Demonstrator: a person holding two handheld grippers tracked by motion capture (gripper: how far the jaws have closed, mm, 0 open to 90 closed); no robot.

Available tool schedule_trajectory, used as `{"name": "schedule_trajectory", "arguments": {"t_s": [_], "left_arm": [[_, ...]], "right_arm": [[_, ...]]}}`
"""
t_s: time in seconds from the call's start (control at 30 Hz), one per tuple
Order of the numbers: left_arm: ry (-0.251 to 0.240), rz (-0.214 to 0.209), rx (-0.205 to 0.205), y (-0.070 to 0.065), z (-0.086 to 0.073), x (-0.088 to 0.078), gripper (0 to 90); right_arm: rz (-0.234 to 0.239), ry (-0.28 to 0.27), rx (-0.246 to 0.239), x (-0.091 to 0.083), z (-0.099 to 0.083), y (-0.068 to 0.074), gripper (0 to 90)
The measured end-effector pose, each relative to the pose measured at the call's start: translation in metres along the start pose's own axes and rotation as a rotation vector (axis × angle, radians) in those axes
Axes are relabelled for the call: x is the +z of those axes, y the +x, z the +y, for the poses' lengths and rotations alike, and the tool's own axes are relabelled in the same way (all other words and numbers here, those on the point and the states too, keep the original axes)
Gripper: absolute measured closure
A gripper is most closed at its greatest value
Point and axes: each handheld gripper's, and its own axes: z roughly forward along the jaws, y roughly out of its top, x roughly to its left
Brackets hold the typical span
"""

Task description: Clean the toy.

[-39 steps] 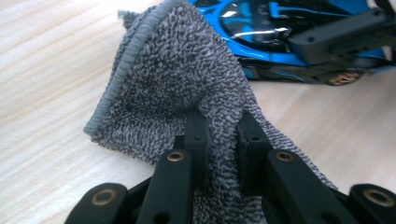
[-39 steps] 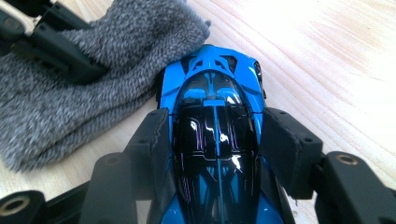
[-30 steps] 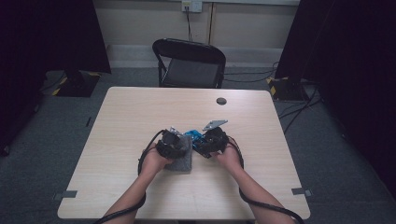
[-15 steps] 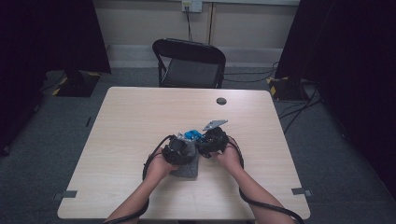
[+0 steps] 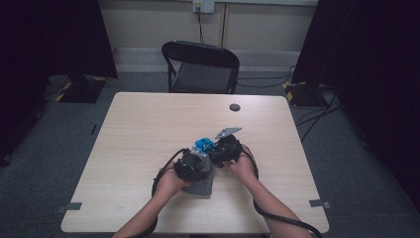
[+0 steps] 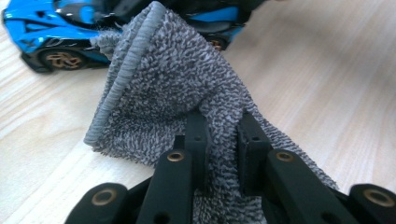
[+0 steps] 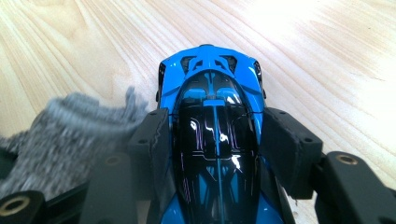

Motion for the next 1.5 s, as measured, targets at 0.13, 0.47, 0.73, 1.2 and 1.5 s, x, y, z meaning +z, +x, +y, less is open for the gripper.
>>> {"name": "schedule_trajectory", "arguments": {"t_s": [0.13, 0.47, 0.73, 1.2, 1.5], "left_arm": [[-0.001, -0.01, 0.01, -0.004, 0.0, 0.001, 77.8], [0.006, -0.047, 0.054, -0.019, 0.004, 0.005, 77.8], [0.005, -0.055, 0.057, -0.024, 0.004, 0.006, 77.8], [-0.004, -0.086, 0.115, -0.036, 0.001, -0.009, 77.6], [-0.009, -0.078, 0.118, -0.033, -0.005, -0.016, 77.5]], "right_arm": [[0.0, 0.001, 0.0, 0.0, 0.0, 0.0, 43.3], [0.0, 0.002, -0.001, 0.0, 0.0, 0.0, 43.3], [-0.002, 0.002, 0.0, 0.0, 0.0, 0.0, 43.2], [0.0, -0.009, 0.022, 0.0, -0.001, 0.0, 43.0], [-0.016, 0.001, 0.033, -0.002, -0.001, 0.002, 43.4]]}}
